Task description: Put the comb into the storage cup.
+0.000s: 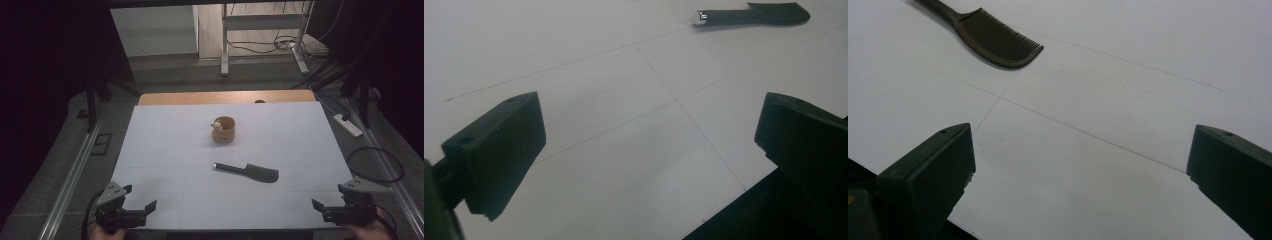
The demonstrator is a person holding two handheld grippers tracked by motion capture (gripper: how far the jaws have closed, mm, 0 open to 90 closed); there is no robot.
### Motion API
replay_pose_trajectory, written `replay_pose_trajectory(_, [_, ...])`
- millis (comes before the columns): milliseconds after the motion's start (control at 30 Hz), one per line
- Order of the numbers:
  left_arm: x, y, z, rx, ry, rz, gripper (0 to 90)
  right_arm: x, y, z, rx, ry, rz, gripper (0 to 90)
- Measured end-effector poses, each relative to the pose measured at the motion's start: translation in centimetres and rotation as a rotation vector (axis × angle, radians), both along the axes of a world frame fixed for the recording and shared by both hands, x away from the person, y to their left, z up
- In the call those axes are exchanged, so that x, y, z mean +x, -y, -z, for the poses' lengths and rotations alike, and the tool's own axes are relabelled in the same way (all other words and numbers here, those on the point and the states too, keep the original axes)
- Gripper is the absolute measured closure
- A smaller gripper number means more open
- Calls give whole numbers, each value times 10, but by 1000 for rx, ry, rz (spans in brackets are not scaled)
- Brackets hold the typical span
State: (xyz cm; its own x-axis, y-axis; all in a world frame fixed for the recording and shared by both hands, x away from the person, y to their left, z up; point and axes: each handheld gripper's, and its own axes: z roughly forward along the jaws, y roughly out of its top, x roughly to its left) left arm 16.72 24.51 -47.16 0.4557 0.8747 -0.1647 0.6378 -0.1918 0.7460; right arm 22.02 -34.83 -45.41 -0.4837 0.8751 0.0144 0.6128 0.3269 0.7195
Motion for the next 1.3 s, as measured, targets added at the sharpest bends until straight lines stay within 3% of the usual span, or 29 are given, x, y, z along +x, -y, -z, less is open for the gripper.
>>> replay_pose_trajectory(1000, [2, -2, 1, -20, -9, 5, 6, 4, -1, 1, -6, -45, -28, 0])
replay_pose_trajectory(1300, [2, -1, 1, -18, -8, 5, 6, 7, -7, -3, -3, -26, -55, 0])
